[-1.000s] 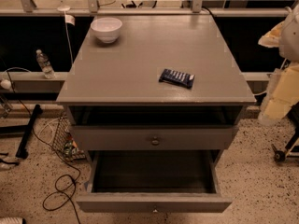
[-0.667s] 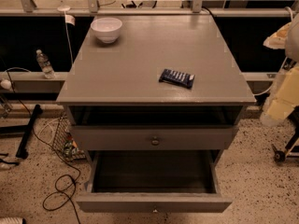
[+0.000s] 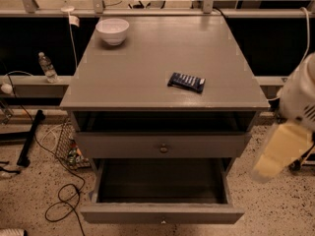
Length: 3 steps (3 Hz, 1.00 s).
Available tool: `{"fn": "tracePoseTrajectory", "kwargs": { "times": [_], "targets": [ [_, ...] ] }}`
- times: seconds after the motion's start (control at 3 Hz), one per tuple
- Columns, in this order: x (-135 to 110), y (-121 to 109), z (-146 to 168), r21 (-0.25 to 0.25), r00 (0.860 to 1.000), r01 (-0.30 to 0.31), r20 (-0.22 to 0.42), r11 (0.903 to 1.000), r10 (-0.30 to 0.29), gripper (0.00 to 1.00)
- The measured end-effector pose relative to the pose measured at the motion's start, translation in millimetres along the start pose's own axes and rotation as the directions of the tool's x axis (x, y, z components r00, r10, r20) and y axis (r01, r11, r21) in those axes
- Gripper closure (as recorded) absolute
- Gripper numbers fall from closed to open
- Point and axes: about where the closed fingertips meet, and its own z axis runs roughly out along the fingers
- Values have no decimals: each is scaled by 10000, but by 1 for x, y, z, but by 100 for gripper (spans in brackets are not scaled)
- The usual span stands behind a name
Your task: Close middle drawer
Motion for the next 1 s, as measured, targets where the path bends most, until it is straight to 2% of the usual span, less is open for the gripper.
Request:
{"fn": "tracePoseTrajectory", "kwargs": {
  "times": [0.33,0.67,1.0],
  "targets": [
    [16,18,28,-492,9938,-955,-614,9942,924,0],
    [15,18,30,-461,9933,-965,-677,9943,933,0],
    [3,23,53,-241,9878,-932,-1278,9954,894,0]
  ]
}}
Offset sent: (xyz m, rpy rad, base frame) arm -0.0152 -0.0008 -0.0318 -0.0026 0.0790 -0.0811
